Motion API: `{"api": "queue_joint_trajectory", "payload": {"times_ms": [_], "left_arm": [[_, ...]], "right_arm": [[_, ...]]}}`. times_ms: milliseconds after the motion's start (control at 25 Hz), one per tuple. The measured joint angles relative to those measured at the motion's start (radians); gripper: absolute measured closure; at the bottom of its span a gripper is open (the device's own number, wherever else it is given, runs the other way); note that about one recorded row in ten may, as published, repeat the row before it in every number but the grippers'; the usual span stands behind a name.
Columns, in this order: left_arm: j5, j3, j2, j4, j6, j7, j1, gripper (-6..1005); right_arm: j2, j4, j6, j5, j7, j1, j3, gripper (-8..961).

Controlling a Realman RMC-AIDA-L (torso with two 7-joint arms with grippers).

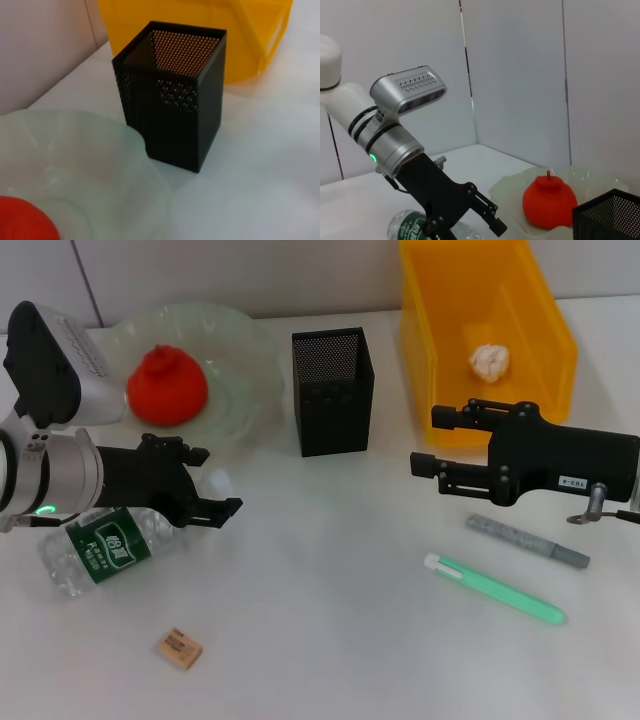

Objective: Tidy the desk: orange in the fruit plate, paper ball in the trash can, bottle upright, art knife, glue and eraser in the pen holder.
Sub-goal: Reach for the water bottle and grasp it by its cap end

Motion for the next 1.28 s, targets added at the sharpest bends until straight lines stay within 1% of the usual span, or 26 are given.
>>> {"api": "queue_joint_trajectory", "payload": {"times_ms": [280,1160,1280], "left_arm": [[0.000,0.000,0.001,-0.027,-0.031,0.006,-0.006,317],[0.004,0.006,0.001,-0.051,-0.041,0.012,-0.012,324],[0.004,0.021,0.001,-0.051,-0.047,0.012,-0.012,385]], "right_arm": [[0.001,0.000,0.000,0.000,0.000,0.000,0.000,262],[0.002,0.014,0.003,0.000,0.000,0.006,0.000,263],[0.002,0.014,0.003,0.000,0.000,0.006,0.000,263]]}}
